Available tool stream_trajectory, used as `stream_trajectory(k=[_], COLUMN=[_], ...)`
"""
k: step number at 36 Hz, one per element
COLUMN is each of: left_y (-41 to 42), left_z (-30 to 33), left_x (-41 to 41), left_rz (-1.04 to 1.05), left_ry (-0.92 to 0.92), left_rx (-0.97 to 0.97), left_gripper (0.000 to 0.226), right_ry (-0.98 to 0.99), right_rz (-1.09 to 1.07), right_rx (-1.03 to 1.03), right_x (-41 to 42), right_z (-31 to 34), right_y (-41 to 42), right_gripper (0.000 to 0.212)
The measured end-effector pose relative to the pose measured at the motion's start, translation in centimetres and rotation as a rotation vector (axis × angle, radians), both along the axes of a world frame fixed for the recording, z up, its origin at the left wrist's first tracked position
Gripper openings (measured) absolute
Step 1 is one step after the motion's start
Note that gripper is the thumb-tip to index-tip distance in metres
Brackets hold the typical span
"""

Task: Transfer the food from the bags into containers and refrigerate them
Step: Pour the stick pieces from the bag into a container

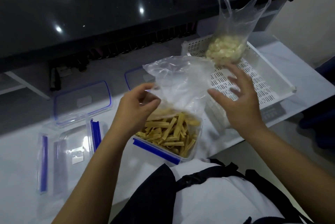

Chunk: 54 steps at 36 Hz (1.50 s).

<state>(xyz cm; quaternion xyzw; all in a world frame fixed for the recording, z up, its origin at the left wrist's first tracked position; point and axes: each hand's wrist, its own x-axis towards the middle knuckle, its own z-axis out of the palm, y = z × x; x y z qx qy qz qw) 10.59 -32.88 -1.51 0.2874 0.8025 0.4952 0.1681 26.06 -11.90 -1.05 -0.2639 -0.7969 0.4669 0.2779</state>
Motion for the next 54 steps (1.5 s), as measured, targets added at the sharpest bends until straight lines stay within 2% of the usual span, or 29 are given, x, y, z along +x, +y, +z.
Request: stream_trajectory(k=[2, 4, 7, 13, 16, 21, 30, 46, 54], left_y=[-0.5, -0.9, -1.2, -1.1, -1.1, -1.4, -1.8, -2.4, -3.0], left_z=[-0.3, -0.6, -0.8, -0.8, -0.6, 0.0, 0.3, 1.4, 1.6], left_x=[-0.2, -0.1, 0.1, 0.5, 0.6, 0.3, 0.3, 0.2, -0.4], left_rz=[0.024, 0.048, 0.071, 0.088, 0.093, 0.133, 0.194, 0.219, 0.228], left_ry=[-0.035, -0.069, -0.117, -0.16, -0.149, -0.118, -0.13, -0.083, -0.063], left_rx=[0.029, 0.07, 0.115, 0.174, 0.218, 0.291, 0.35, 0.432, 0.457], left_gripper=[0.038, 0.041, 0.042, 0.034, 0.035, 0.035, 0.029, 0.028, 0.03], right_ry=[-0.115, -0.258, -0.359, -0.2, -0.142, -0.055, -0.055, -0.029, -0.017], right_rz=[-0.026, 0.021, 0.104, 0.021, 0.052, 0.122, 0.203, 0.265, 0.286], right_rx=[-0.3, -0.467, -0.57, -0.597, -0.585, -0.578, -0.687, -0.744, -0.734], right_x=[0.9, 1.5, 1.6, -0.2, -0.5, -0.7, -1.4, -2.1, -2.6], right_z=[-1.1, -2.3, -3.7, -4.2, -3.8, -2.6, -0.9, 0.5, 1.0], right_y=[0.4, 0.4, -0.5, -1.1, -0.9, -0.8, -1.5, -2.0, -1.9], right_gripper=[0.073, 0.071, 0.051, 0.003, 0.013, 0.018, 0.005, 0.024, 0.025])
